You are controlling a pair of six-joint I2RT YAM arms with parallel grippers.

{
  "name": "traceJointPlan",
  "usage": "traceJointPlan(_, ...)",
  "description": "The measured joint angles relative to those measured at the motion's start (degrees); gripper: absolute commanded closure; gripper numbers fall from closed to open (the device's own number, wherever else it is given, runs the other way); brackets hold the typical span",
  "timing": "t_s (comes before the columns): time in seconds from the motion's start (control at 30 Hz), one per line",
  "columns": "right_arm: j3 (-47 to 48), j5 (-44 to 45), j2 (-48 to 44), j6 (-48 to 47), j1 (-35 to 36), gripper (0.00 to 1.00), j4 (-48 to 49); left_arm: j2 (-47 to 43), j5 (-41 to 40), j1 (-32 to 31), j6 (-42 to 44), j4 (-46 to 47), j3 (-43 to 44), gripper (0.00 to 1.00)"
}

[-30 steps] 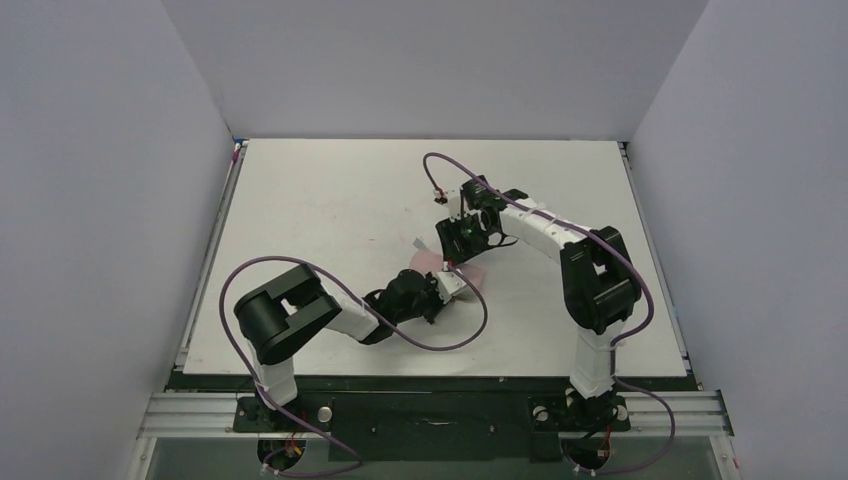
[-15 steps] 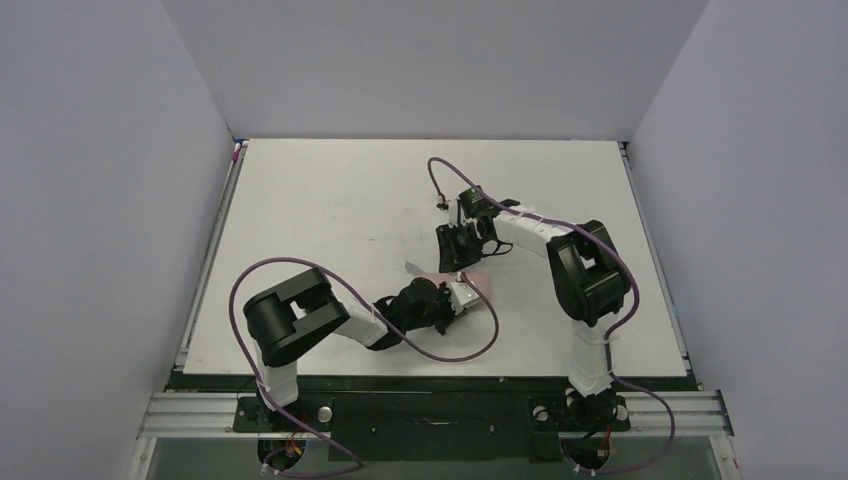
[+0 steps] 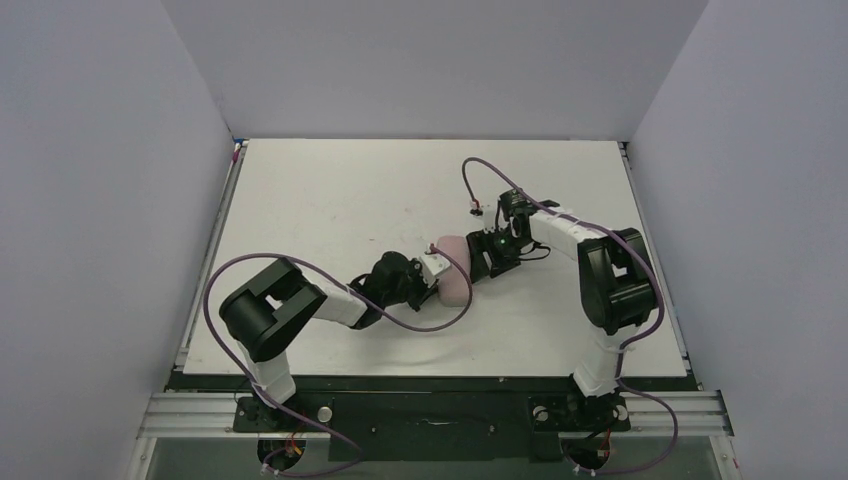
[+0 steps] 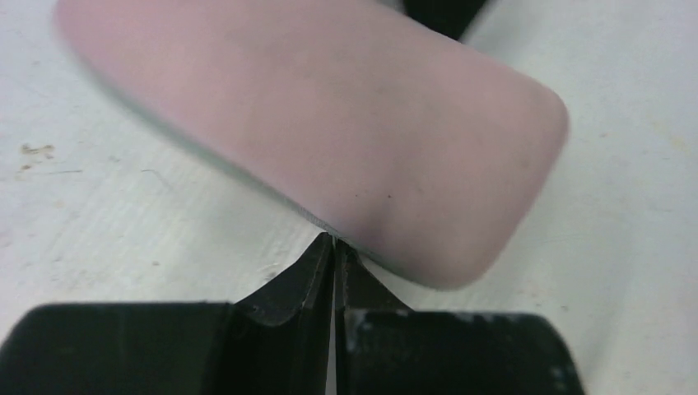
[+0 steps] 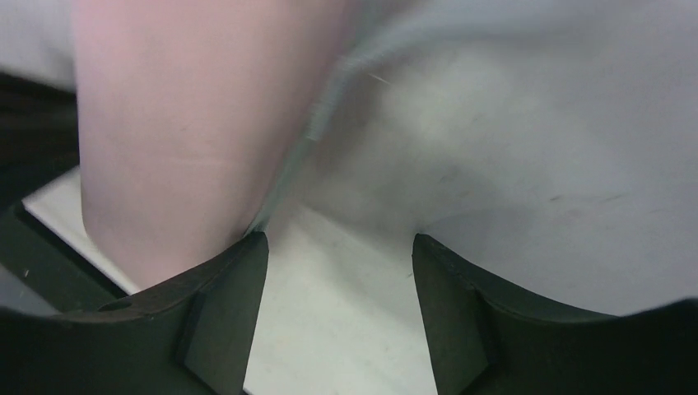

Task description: Open the umbrella

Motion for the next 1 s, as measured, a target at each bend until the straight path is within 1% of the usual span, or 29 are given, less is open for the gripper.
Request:
traceJointPlan(0.17, -3.3, -4.5, -2.1, -2.1, 2.1, 0.37, -4.8, 0.0, 1.0, 3.5, 4.9, -1.5, 1.0, 1.00)
traceJointPlan(0.27, -3.5, -6.5, -2.1, -2.7, 3.1, 0.36, -6.7, 0.0, 2.8, 3.3, 7.6, -1.5, 0.9, 1.00)
traceJointPlan(0.4, -2.6, -7.6, -2.1, -3.3, 0.5, 0.36, -9.1, 0.0, 4.7, 2.6, 10.0, -1.4, 0.6, 1.00)
traceJointPlan(0.53, 0.1, -8.1, -2.3, -3.5, -1.2, 0.36, -10.6, 0.0, 5.6, 2.3, 11.1, -1.4, 0.6, 1.00)
traceJointPlan(0.63, 1.7, -8.2, -2.6, -2.6, -0.3, 0.36, -11.0, 0.0, 5.7, 2.3, 11.4, -1.4, 0.6, 1.00)
traceJointPlan(0.8, 3.0, -7.0, -2.6, 2.5, 2.8, 0.35, -9.3, 0.2, 5.8, 2.3, 11.6, -1.3, 0.6, 1.00)
traceJointPlan(0.83, 3.0, -6.7, -2.5, 3.7, 3.3, 0.35, -8.6, 0.2, 5.8, 2.3, 11.6, -1.2, 0.6, 1.00)
traceJointPlan(0.9, 3.1, -5.8, -2.1, 6.1, 4.2, 0.40, -7.4, 0.5, 5.8, 2.3, 11.6, -0.9, 0.7, 1.00)
traceJointPlan(0.97, 3.1, -5.0, -1.4, 8.3, 4.5, 0.46, -6.1, 0.5, 5.8, 2.3, 11.8, -0.9, 0.7, 1.00)
traceJointPlan(1.0, 3.1, -4.7, -0.9, 9.9, 4.5, 0.52, -5.2, 0.5, 5.8, 2.3, 12.0, -0.9, 0.7, 1.00)
